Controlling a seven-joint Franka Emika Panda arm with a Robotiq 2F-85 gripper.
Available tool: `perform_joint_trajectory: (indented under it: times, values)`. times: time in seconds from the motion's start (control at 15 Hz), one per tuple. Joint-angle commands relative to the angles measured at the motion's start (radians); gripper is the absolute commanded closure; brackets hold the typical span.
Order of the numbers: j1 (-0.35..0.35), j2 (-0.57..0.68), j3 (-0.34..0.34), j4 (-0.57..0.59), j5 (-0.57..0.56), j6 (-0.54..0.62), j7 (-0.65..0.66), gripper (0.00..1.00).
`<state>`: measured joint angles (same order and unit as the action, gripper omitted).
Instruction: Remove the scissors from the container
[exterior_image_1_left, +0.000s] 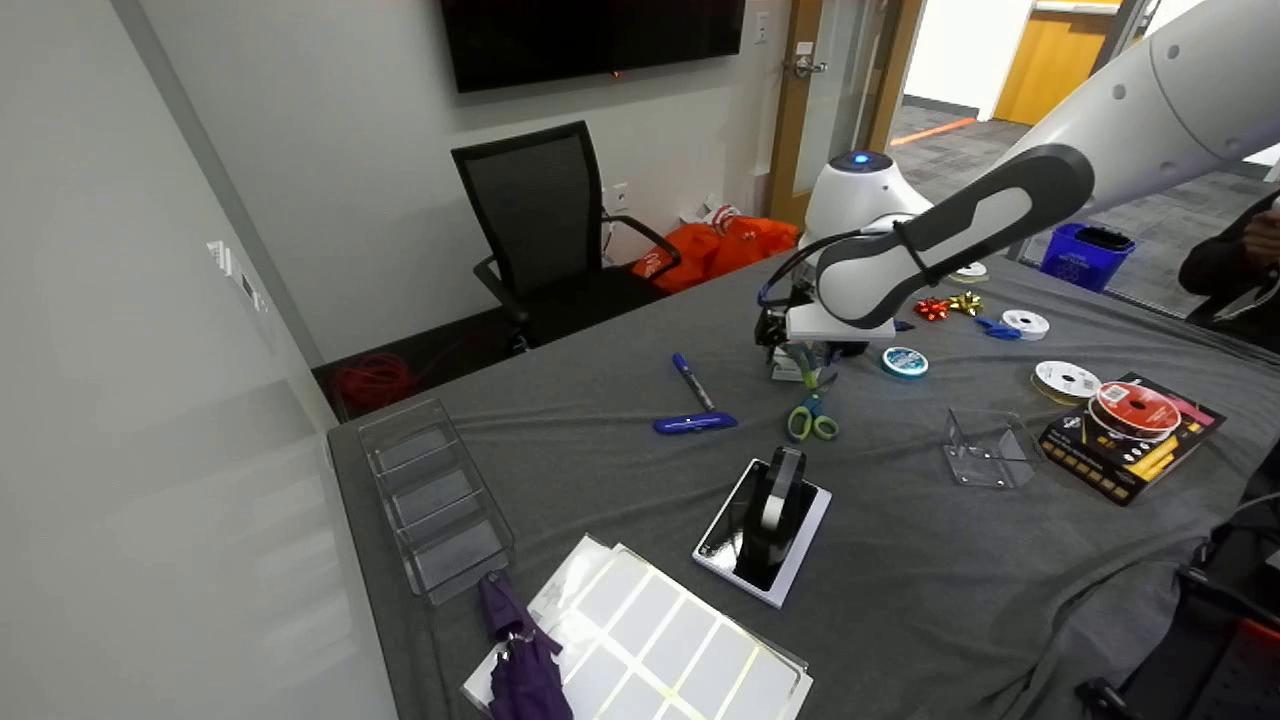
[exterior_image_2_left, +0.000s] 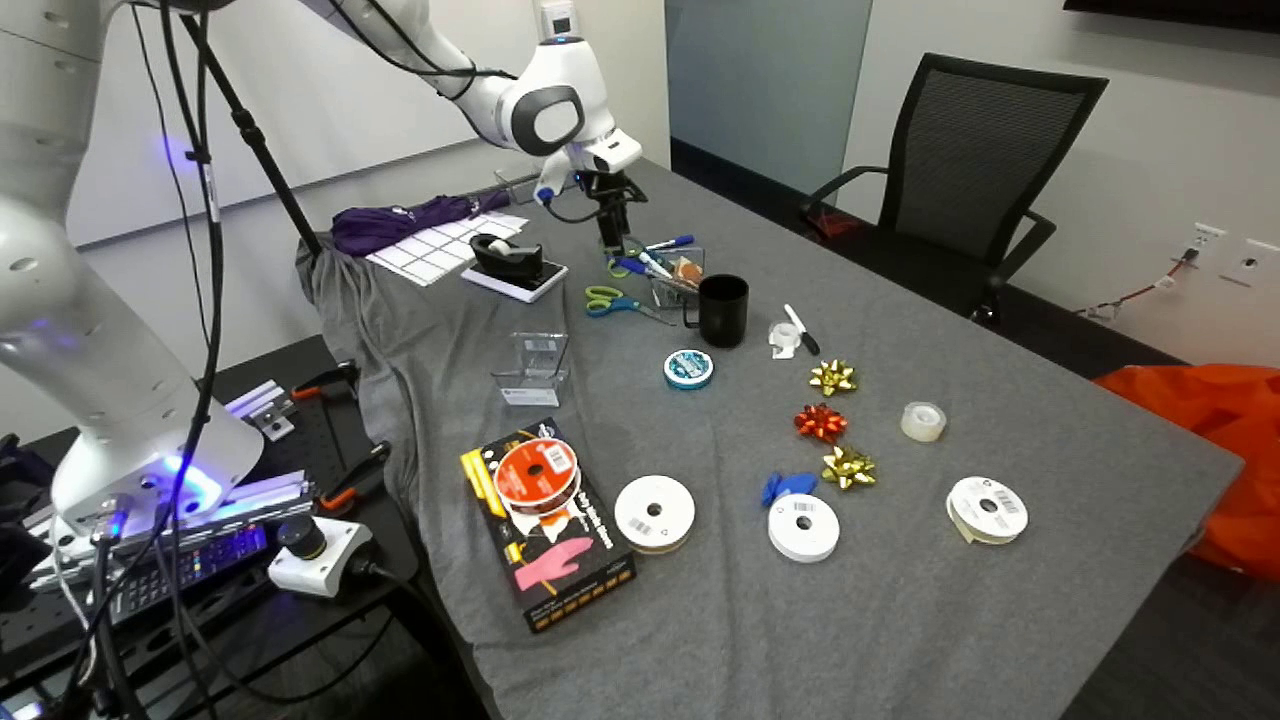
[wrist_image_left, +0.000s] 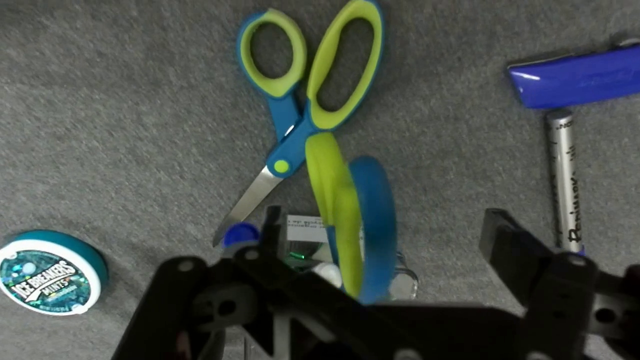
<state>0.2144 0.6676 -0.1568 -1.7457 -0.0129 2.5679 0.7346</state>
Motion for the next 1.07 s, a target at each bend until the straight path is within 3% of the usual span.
perform_joint_trajectory:
  times: [0.0, 0.13, 0.2, 0.33, 0.93, 1.0]
  values:
    - [0.006, 0.02, -0.001, 0.008, -0.006, 0.005, 0.015, 0.0]
    - [0.008, 0.025, -0.002, 0.012, -0.007, 0.002, 0.017, 0.0]
    - [0.006, 0.029, 0.0, 0.014, -0.005, 0.003, 0.014, 0.25]
    - [0.007, 0.034, -0.002, 0.018, -0.003, 0.008, 0.019, 0.34]
    - [0.012, 0.031, -0.006, 0.02, -0.008, 0.007, 0.055, 0.99]
    - [0.012, 0.03, -0.006, 0.021, -0.008, 0.004, 0.056, 1.0]
